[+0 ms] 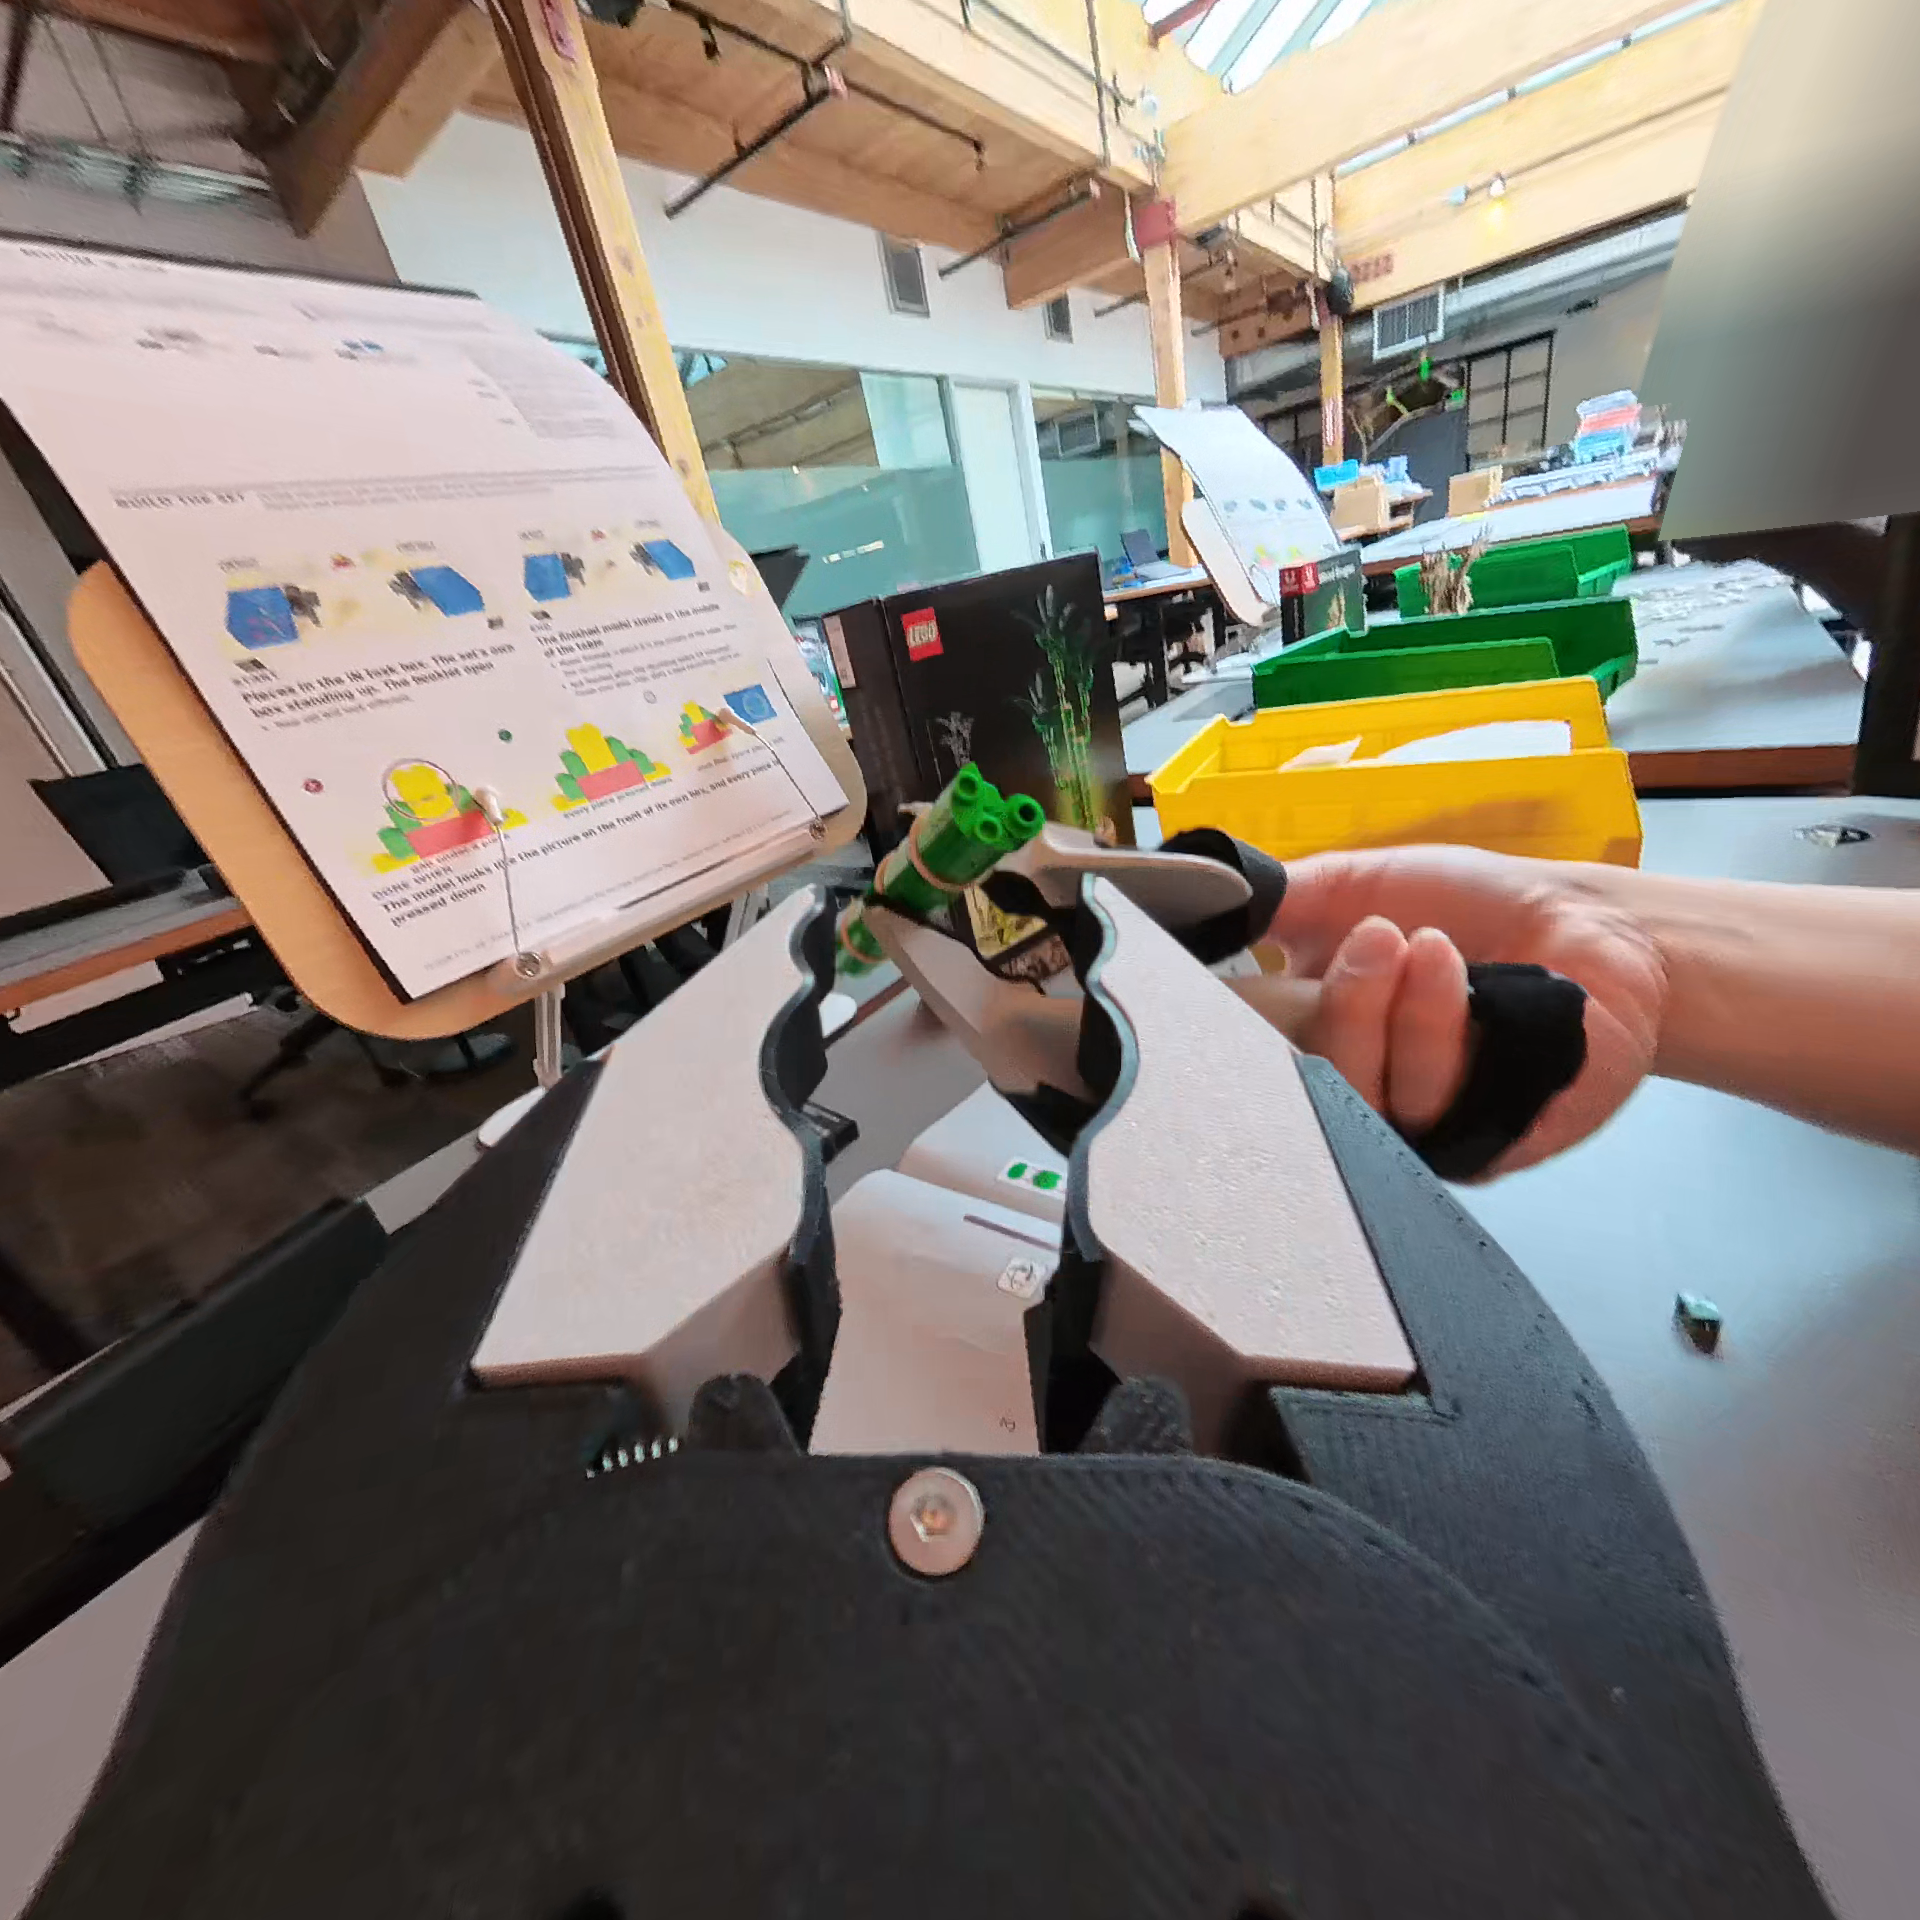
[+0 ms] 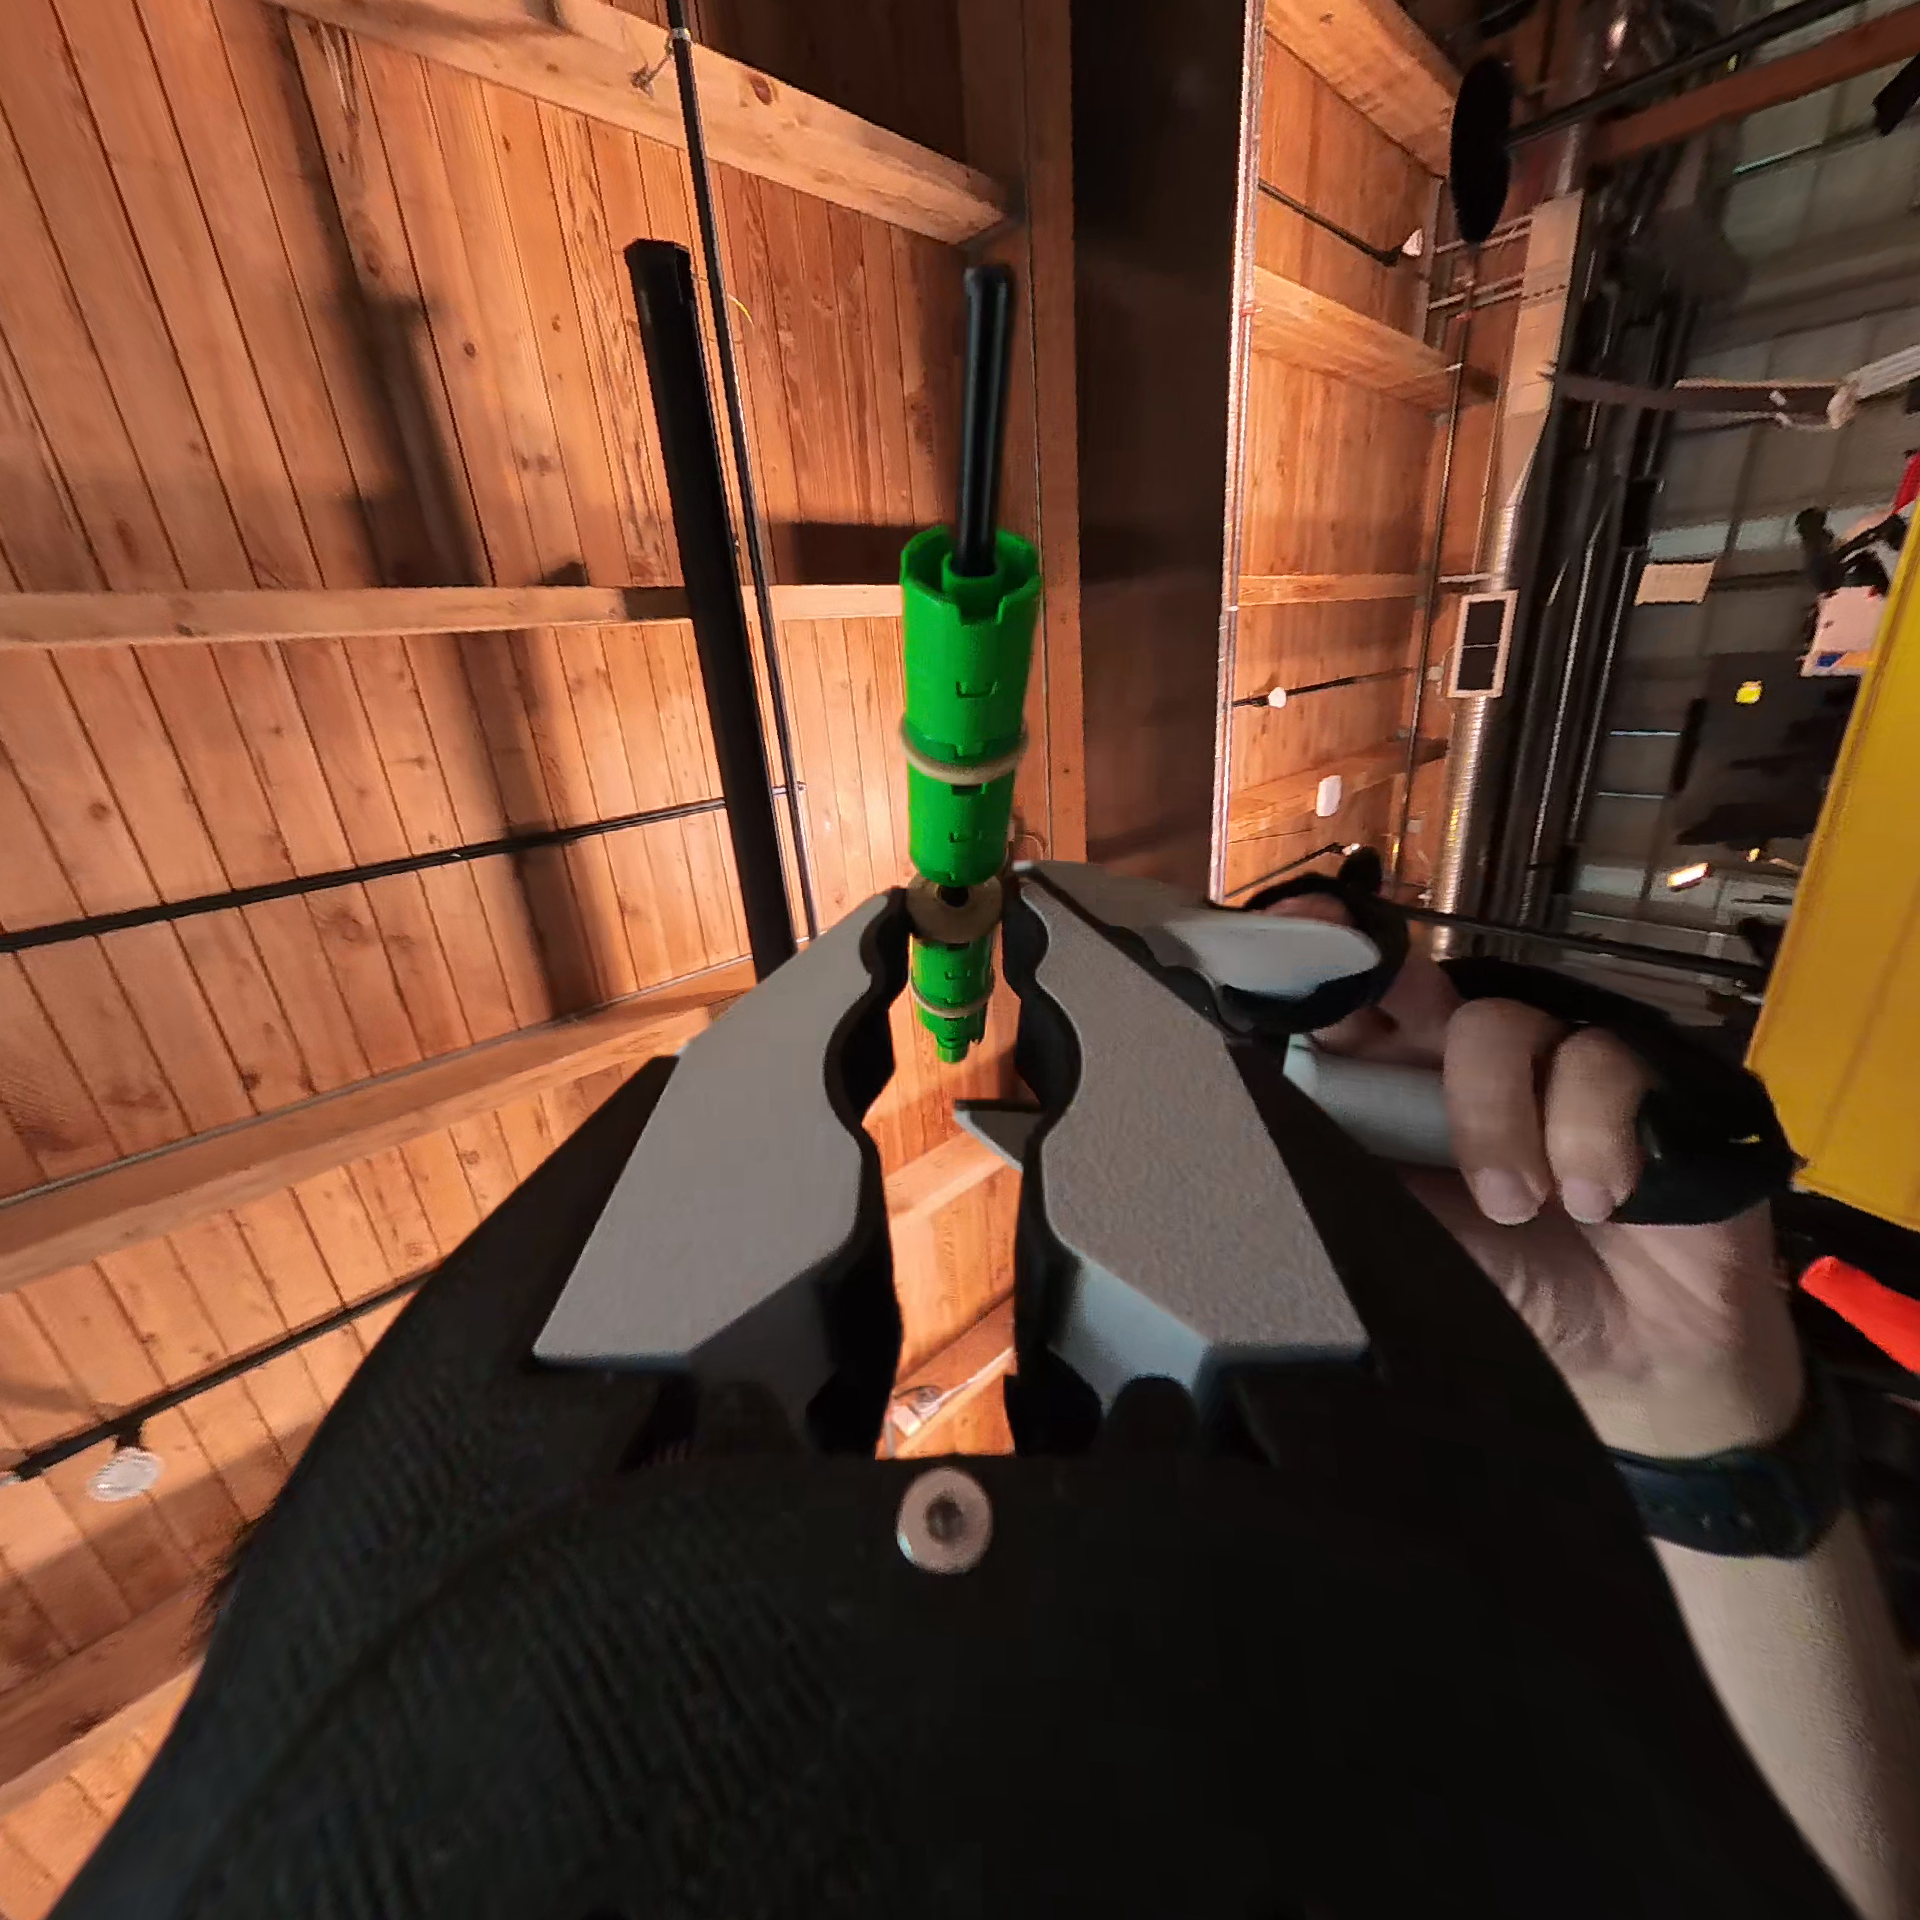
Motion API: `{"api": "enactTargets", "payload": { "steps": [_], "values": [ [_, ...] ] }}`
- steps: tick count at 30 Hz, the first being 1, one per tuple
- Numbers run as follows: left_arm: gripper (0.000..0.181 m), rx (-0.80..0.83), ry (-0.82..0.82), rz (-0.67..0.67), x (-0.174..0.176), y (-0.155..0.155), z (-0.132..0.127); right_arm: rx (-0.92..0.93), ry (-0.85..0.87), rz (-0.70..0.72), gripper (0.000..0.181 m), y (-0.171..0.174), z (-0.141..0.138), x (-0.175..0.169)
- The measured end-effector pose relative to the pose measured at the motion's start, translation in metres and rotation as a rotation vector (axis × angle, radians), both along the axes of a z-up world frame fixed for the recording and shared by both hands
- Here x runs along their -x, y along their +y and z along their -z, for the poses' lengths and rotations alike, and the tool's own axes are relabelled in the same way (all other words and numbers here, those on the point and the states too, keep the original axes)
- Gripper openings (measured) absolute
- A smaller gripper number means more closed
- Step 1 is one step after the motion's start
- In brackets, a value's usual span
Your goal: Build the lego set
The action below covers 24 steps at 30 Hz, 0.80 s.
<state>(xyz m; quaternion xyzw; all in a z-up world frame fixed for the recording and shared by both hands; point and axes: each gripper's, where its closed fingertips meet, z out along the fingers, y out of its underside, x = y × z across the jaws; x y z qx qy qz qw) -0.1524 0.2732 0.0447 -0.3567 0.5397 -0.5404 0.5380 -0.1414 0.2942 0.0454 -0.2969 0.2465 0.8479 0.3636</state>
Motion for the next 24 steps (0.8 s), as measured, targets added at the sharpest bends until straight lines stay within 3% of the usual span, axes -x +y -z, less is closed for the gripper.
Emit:
{"api": "enactTargets", "payload": {
  "steps": [6,16,17,20,24],
  "values": [
    [0.018,-0.027,-0.034,-0.007,0.007,0.002,-0.003,0.023,0.124,-0.044,0.015,0.003,0.003,0.020],
    [0.014,-0.028,-0.039,-0.017,0.011,0.006,-0.005,0.055,0.181,-0.075,0.016,0.005,0.005,0.028],
    [0.013,-0.008,-0.036,-0.028,0.012,0.010,-0.006,0.064,0.162,-0.079,0.018,0.005,0.006,0.030],
    [0.014,0.072,-0.046,-0.019,0.020,0.024,-0.011,0.069,0.083,-0.126,0.047,0.005,0.005,0.041],
    [0.015,0.260,-0.067,-0.008,0.036,0.055,-0.015,0.066,-0.019,-0.191,0.051,0.000,0.005,0.059]
  ]
}}
